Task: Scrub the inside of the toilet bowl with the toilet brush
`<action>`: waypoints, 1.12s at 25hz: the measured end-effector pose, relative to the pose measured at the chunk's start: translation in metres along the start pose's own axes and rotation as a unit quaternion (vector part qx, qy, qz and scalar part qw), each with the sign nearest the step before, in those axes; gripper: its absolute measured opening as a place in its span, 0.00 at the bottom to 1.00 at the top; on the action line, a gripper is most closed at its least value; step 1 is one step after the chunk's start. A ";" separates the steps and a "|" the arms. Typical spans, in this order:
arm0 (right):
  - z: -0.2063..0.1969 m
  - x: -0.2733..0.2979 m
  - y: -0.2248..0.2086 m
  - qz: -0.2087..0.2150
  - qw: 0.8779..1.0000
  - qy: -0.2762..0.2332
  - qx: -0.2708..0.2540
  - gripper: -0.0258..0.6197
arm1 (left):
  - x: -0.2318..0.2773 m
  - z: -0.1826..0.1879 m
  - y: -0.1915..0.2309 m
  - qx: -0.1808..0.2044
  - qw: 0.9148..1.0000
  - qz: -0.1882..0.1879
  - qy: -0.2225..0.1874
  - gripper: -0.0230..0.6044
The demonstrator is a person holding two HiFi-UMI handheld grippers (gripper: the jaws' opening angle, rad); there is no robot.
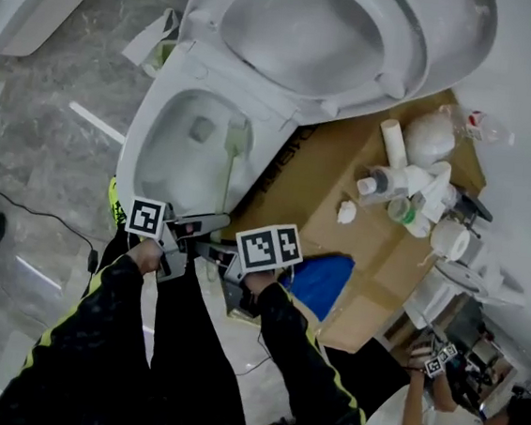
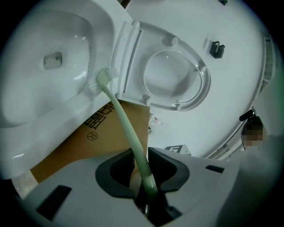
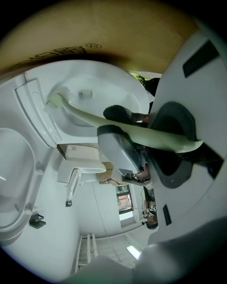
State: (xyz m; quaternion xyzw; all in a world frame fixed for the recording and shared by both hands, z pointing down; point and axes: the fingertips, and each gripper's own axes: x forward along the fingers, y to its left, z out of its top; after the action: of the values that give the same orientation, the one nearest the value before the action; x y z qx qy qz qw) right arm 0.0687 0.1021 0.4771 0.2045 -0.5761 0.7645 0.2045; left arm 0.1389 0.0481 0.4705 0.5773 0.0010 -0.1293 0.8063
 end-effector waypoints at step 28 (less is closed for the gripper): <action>-0.041 0.009 -0.026 -0.051 0.997 0.038 0.050 0.11 | -0.010 -0.034 0.024 -0.059 0.997 -0.043 -0.024 0.19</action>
State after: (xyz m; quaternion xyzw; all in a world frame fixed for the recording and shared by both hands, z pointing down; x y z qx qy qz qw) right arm 0.0723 0.1489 0.4920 0.2145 -0.5176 0.7883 0.2543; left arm 0.1397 0.0890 0.4826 0.5247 0.0135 -0.1774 0.8325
